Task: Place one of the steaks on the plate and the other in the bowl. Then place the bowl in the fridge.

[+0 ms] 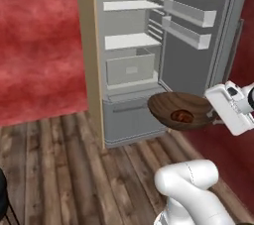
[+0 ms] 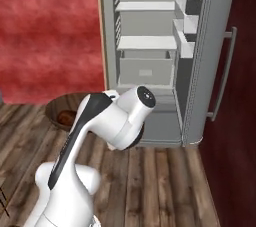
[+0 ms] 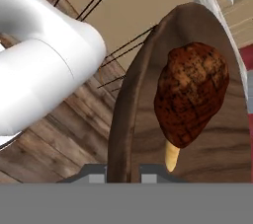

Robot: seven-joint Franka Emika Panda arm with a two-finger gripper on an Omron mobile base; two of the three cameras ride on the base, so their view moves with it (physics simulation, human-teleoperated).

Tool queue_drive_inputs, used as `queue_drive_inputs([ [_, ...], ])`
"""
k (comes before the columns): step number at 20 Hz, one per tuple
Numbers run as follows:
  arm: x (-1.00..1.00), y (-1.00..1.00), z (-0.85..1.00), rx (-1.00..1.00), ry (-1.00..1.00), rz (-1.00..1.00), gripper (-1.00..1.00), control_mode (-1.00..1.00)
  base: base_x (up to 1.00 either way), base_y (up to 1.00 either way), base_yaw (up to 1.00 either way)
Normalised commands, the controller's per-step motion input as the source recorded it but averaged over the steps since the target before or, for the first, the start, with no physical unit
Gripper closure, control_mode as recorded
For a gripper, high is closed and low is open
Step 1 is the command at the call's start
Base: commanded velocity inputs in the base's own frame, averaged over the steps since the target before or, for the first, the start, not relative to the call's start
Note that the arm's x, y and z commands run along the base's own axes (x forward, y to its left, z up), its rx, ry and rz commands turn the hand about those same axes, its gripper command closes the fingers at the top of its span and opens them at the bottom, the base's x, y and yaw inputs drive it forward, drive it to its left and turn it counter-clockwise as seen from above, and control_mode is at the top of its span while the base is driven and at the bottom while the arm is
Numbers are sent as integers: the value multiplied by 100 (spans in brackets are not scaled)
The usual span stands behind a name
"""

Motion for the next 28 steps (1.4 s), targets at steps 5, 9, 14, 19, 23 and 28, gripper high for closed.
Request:
queue_drive_inputs([
  [5,0,0,0,0,0,0,100,100,100,55,-37],
  [9,0,0,0,0,0,0,100,100,100,43,-43],
  [14,0,0,0,0,0,0,100,100,89,56,-48],
  [19,0,0,0,0,0,0,100,100,31,76,-53],
  [23,0,0,0,0,0,0,100,100,-2,88,-40],
  [28,0,0,0,0,0,0,100,100,27,94,-39],
])
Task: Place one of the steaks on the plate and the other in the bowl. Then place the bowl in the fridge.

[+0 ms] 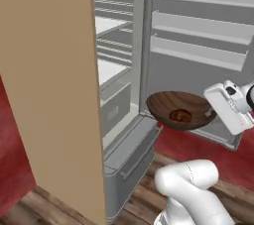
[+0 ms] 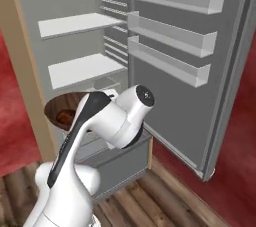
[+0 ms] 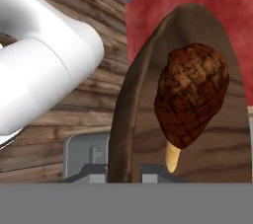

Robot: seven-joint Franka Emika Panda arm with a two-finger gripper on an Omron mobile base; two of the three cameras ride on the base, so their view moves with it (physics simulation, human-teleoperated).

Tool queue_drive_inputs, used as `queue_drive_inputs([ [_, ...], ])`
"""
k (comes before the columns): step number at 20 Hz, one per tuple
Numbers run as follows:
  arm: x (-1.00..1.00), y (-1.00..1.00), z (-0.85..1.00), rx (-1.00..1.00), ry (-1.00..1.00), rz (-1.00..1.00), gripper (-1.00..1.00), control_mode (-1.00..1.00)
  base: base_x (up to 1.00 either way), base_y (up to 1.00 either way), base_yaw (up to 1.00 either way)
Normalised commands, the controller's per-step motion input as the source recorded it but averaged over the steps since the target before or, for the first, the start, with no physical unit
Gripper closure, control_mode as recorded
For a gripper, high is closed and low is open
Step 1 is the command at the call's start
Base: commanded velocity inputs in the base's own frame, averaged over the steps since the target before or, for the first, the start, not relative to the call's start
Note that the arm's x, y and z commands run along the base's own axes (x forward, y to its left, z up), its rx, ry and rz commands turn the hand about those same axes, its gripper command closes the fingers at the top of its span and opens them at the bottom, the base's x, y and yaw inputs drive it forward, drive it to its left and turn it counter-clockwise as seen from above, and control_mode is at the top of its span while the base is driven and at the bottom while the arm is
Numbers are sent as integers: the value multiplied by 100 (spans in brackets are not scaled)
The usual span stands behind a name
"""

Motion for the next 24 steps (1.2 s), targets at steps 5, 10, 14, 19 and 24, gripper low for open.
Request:
queue_drive_inputs([
  [5,0,0,0,0,0,0,100,100,48,19,-15],
  [10,0,0,0,0,0,0,100,100,71,6,1],
  [14,0,0,0,0,0,0,100,100,69,10,0],
  [19,0,0,0,0,0,0,100,100,67,0,0],
  [24,0,0,0,0,0,0,100,100,65,0,3],
])
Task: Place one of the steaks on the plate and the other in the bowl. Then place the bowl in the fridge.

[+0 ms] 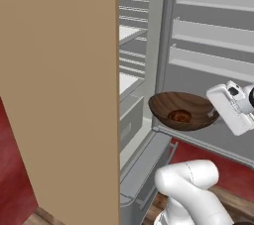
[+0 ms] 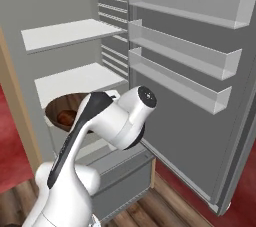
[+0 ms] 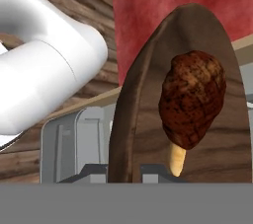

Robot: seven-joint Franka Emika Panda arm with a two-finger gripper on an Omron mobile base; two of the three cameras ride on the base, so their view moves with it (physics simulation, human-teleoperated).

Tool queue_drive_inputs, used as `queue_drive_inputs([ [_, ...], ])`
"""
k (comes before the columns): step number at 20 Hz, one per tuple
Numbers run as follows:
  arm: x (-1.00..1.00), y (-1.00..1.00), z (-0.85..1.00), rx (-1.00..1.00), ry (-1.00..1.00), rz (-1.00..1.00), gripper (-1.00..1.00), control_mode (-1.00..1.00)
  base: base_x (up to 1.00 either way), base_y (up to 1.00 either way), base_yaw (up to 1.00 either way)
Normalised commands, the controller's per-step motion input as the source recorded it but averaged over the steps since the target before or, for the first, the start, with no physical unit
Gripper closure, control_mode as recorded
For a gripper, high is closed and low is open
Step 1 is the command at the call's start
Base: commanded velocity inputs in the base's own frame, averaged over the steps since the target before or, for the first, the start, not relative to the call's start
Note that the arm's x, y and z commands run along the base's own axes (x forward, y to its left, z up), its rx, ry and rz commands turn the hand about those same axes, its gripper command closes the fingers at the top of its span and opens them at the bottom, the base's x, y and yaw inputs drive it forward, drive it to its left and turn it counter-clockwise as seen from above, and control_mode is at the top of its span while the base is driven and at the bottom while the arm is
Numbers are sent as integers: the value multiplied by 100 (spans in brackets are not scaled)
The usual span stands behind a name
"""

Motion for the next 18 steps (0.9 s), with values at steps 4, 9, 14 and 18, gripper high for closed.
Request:
queue_drive_inputs([
  [4,0,0,0,0,0,0,100,100,40,1,4],
  [9,0,0,0,0,0,0,100,100,18,9,0],
  [14,55,6,-1,0,-4,1,100,-100,5,1,0],
  [18,93,21,-5,0,-2,3,100,-100,0,0,0],
])
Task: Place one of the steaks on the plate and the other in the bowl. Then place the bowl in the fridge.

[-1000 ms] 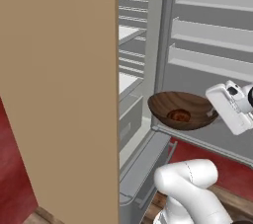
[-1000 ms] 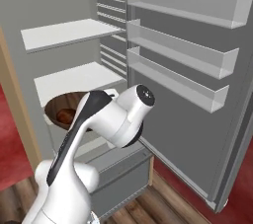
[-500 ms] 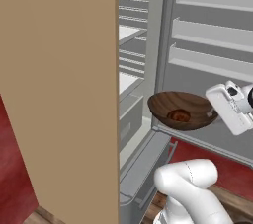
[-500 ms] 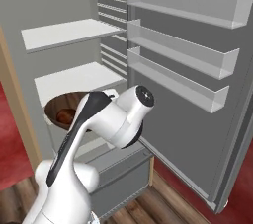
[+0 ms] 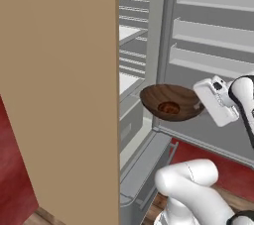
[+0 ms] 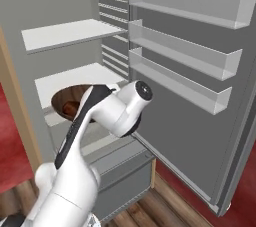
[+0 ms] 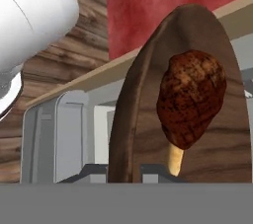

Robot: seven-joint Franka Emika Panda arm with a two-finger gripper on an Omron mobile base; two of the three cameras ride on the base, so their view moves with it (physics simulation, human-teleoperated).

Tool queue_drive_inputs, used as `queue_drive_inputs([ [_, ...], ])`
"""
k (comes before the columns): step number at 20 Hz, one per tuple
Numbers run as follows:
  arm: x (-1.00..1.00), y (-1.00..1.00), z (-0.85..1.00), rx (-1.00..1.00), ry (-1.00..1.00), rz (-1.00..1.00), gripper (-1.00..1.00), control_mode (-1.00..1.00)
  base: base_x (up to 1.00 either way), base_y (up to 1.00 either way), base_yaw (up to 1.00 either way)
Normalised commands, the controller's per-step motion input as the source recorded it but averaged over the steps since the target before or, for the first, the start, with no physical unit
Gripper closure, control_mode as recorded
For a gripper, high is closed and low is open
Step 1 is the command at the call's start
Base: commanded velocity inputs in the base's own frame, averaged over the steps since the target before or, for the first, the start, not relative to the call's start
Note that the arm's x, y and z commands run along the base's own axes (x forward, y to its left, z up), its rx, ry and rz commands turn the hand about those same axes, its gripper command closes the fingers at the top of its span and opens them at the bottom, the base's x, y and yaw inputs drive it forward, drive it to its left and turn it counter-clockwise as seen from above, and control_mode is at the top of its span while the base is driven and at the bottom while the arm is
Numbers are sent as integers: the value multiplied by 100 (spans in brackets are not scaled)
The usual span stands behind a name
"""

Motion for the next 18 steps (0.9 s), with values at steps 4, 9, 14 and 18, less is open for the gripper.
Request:
queue_drive_inputs([
  [4,94,38,0,-5,0,1,100,-100,0,0,0],
  [9,95,31,0,-5,0,0,100,-100,0,0,0],
  [14,100,25,-1,-9,0,0,100,-100,0,0,0],
  [18,100,28,-11,-10,0,-1,100,-100,0,0,0],
])
